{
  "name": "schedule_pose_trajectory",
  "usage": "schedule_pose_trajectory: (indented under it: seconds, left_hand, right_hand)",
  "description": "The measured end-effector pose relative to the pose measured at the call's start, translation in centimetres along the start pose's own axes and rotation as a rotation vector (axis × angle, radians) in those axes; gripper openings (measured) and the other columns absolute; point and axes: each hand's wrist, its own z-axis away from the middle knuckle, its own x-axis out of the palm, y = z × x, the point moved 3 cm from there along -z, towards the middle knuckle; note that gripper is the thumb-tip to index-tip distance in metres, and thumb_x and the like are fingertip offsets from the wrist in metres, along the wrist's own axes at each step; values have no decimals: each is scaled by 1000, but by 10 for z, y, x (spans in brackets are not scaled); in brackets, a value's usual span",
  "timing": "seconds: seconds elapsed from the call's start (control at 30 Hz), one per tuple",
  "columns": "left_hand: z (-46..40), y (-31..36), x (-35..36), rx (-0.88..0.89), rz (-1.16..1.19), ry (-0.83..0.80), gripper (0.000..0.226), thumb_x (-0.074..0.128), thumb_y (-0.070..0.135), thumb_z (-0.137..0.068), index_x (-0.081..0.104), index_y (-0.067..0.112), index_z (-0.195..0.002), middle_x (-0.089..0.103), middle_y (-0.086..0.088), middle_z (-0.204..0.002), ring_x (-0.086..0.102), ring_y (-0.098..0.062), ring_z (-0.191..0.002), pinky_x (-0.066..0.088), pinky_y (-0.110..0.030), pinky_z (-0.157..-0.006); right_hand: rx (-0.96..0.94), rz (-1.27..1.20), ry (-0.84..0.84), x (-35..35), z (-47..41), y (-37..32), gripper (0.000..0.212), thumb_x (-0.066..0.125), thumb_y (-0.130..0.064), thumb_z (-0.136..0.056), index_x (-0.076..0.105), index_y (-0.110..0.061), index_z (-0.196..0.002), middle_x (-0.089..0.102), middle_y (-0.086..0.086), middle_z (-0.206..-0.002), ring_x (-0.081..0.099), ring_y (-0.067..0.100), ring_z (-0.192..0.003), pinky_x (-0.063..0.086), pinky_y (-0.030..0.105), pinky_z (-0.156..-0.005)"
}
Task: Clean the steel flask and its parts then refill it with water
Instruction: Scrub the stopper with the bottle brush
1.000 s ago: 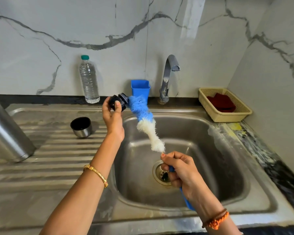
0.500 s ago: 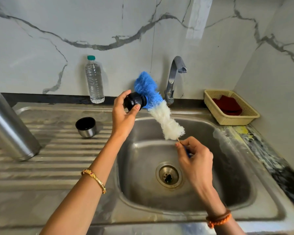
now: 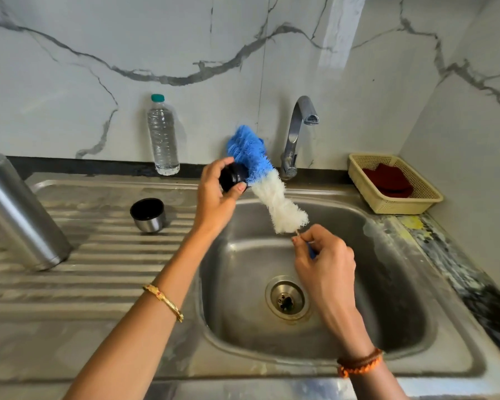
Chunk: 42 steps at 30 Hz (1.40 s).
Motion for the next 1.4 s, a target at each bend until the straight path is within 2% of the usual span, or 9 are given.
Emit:
schedule_pose_trajectory:
  seconds: [0.13,0.23,0.4,0.5,0.7,0.93,1.2,1.3,1.4]
  left_hand:
    - [-9,-13,-17,-197,223,176,46,63,-1,-83,51,15,-124,53,-6,-125,53,-21,-116,43,-38,-103]
    - [-15,-20,-32,-272,327,268,44,61,-3,-85,50,13,-125,54,-6,-121,55,-24,-114,43,-45,-102]
    - [2,-13,-6,-178,242,46,44,64,1,-82,53,26,-116,56,-11,-126,55,-27,-115,42,-46,-103]
    - [3,-13,-2,-187,225,87,44,64,1,-83,53,24,-119,51,2,-125,52,-27,-120,41,-42,-104]
    - [-9,-14,-22,-279,278,164,46,61,-4,-84,49,8,-128,53,-10,-127,55,-25,-116,45,-40,-101]
    - [10,-3,-4,-39,125,-37,49,67,-2,-79,52,24,-119,55,-4,-125,53,-20,-116,41,-33,-103]
    - [-6,-15,-21,-331,476,295,44,59,-6,-85,50,6,-126,58,-8,-112,58,-18,-100,48,-40,-97]
    - [-7,-12,-21,-364,554,217,44,55,-4,-88,46,4,-130,57,1,-103,59,-10,-88,57,-22,-73]
    - [1,-2,-7,-340,559,69,40,53,-3,-89,47,5,-128,56,-3,-106,60,-11,-89,56,-21,-71]
  right_hand:
    - [-60,40,-82,-2,6,-6,13,62,-18,-85,58,-12,-74,53,-1,-54,52,30,-60,42,34,-56]
    - [-33,69,-88,-10,24,-3,10,64,-19,-83,62,-14,-76,57,2,-57,55,34,-64,42,36,-58]
    - [-24,73,-47,-8,3,-5,13,61,-20,-85,58,-12,-76,53,0,-58,53,32,-65,38,33,-57]
    - [-55,84,-70,-7,-2,-7,13,60,-20,-86,57,-11,-77,54,2,-58,52,32,-64,40,35,-58]
    - [-44,92,-48,-16,25,3,10,67,-15,-80,62,-12,-72,59,6,-56,54,36,-59,45,38,-56]
    - [-24,66,-47,-16,-6,1,14,63,-19,-84,57,-12,-73,53,2,-55,48,29,-60,37,32,-54]
    - [-20,94,-66,-16,30,5,11,67,-16,-80,61,-16,-71,55,1,-54,54,33,-58,44,38,-55]
    - [-31,91,-3,-17,27,5,15,69,-13,-79,58,-15,-68,52,2,-50,46,32,-50,42,36,-50]
    - [-9,45,24,-14,6,3,20,67,-14,-81,54,-18,-66,45,-4,-48,37,21,-49,34,30,-50]
